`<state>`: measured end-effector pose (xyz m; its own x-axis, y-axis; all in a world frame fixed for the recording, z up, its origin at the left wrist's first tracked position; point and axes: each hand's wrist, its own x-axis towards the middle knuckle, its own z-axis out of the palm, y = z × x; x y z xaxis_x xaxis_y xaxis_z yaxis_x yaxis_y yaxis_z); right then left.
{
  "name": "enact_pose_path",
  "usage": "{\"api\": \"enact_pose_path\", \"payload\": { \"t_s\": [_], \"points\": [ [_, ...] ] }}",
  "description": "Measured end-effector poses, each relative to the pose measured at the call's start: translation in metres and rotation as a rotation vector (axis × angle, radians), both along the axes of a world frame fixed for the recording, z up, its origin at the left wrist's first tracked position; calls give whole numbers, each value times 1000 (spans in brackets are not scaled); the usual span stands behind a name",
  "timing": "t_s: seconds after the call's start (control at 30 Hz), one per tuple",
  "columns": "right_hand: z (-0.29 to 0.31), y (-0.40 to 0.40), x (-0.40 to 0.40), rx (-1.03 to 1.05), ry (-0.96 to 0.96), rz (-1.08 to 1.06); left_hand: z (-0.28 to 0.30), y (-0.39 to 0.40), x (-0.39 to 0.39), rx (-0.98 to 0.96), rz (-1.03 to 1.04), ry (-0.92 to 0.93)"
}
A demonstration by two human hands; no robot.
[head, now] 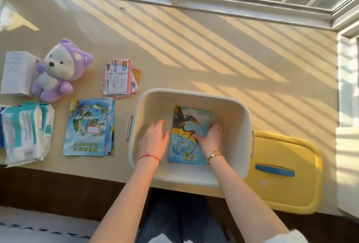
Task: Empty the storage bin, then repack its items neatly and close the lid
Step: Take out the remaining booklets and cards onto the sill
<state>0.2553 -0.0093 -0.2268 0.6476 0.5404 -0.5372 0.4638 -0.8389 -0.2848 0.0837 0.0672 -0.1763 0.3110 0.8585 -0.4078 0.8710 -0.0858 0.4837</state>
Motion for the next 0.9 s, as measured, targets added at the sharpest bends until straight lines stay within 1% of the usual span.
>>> {"api": "enact_pose_path", "payload": {
  "t_s": [0.07,0.2,0.33,0.43,0.67,0.73,0.8,0.83,0.9],
  "points": [
    [-5,3,0,-26,-49,2,-5,0,-2,-10,24,-18],
    [-9,7,-2,-52,-76,52,-10,1,-8,1,16,-36],
    [-6,4,-11,-60,-154,-50,-11,1,-11,8,3,-38],
    [-4,2,-16,-60,-192,-64,-11,2,-12,6,-5,-43],
    [-7,8,-3,-106,-39,-181,-11,0,-18,6,-26,-71],
    [-7,6,0,-45,41,-177,-10,-1,-19,4,-32,-73],
    [-2,0,1,87,130,-247,-9,-1,-19,-3,-38,-68],
    [3,-4,1,152,134,-274,-9,-1,-18,-8,-42,-63],
    [18,-12,3,265,89,-264,-10,-1,-16,-26,-56,-51]
  ]
}}
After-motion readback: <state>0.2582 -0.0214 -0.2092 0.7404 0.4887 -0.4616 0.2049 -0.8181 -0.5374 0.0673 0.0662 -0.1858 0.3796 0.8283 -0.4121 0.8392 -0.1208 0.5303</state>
